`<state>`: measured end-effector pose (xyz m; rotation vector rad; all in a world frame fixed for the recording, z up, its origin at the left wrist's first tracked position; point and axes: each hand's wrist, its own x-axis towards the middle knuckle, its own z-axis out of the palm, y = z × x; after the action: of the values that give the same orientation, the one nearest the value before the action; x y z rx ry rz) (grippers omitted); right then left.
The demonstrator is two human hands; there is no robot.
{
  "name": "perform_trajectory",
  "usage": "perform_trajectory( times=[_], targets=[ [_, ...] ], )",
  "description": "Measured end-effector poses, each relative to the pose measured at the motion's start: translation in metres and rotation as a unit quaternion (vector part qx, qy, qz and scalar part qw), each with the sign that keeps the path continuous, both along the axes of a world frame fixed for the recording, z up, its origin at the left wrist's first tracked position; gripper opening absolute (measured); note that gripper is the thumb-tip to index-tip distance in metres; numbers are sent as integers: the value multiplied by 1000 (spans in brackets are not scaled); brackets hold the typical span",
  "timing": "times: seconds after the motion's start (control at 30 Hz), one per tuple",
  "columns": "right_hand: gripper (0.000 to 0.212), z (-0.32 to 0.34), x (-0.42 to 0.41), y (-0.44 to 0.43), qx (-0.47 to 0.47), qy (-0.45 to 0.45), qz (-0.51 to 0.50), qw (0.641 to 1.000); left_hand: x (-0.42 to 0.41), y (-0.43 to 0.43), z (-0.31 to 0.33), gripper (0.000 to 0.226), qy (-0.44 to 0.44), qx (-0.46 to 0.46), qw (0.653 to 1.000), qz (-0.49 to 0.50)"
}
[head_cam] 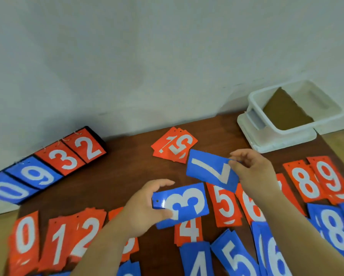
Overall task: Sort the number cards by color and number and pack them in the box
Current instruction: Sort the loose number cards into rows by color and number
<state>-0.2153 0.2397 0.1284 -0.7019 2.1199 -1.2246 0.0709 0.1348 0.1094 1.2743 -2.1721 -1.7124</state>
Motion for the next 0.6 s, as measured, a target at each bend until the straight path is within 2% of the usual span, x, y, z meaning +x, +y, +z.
perform_trajectory(
  times=[0.1, 0.2, 0.3, 0.37, 0.47, 0.53, 0.6],
  targets=[
    [17, 36, 3, 7, 18, 75, 157, 985, 4, 20, 44, 69, -34, -65, 996, -55],
    [23, 73, 8, 14, 14, 137, 313, 940, 1, 44, 89, 63, -55, -85, 992, -81],
    [22, 105, 22, 26, -12, 125, 412, 902, -1, 76, 120, 62, -86, -107, 983, -125],
    [21, 117, 32, 38, -51, 108, 431, 895, -2, 100, 130, 62, -101, -104, 980, -133],
    [18, 119, 41, 60, -89, 128, 405, 901, -2, 139, 133, 59, -92, -101, 986, -95],
    [24, 114, 44, 78, -94, 146, 367, 914, 2, 162, 132, 57, -62, -92, 993, -46],
    [35, 111, 49, 98, -126, 174, 287, 933, 8, 181, 131, 59, -37, -84, 996, 13]
  ],
)
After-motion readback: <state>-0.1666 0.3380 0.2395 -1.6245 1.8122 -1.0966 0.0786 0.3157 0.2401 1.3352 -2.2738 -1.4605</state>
